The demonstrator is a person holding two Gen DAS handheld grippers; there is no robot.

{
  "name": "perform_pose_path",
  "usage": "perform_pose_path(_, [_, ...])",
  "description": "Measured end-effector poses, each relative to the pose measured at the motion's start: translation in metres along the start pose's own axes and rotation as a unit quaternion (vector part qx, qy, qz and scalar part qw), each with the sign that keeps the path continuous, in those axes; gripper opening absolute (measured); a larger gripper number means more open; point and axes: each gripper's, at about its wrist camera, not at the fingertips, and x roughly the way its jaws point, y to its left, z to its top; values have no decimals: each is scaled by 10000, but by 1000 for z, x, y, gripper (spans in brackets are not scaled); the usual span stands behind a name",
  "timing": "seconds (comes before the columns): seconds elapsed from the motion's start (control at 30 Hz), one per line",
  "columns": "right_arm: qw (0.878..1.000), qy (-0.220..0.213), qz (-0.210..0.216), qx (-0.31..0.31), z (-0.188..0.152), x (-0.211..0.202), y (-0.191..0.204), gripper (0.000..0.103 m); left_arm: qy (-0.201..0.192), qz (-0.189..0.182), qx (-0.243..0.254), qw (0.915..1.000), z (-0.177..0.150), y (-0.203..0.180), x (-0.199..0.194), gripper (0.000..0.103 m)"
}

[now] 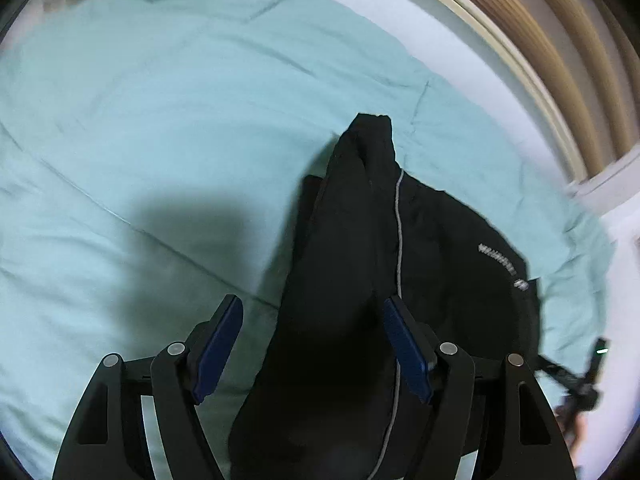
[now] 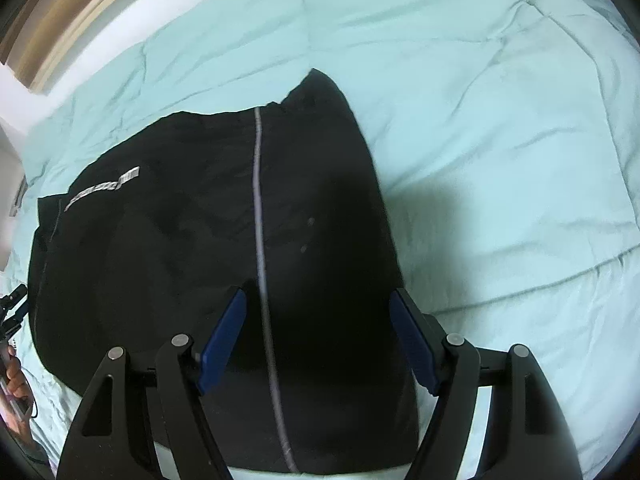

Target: Fold large clothes

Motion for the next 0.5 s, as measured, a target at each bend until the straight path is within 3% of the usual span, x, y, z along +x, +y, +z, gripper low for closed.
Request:
perform_pose_path(0.13, [9998,68,169,-62,13,20,-5,88,369,-429,-244,9981,-1,3,32,74])
perform_pose_path(0.27, [9968,389,702,14,26,38,-16,92,760,-763,-241,9939,-3,-6,60,74])
perform_pose_path(0.43, [9892,766,1246,105,26,58,-26,99,1047,-794,-213,9911,-7,-8,77,74])
perform_pose_path(0.5, [9806,1000,1657,313,21,67,-33,100,1079,-840,-205,9904,-8,-9,78,74])
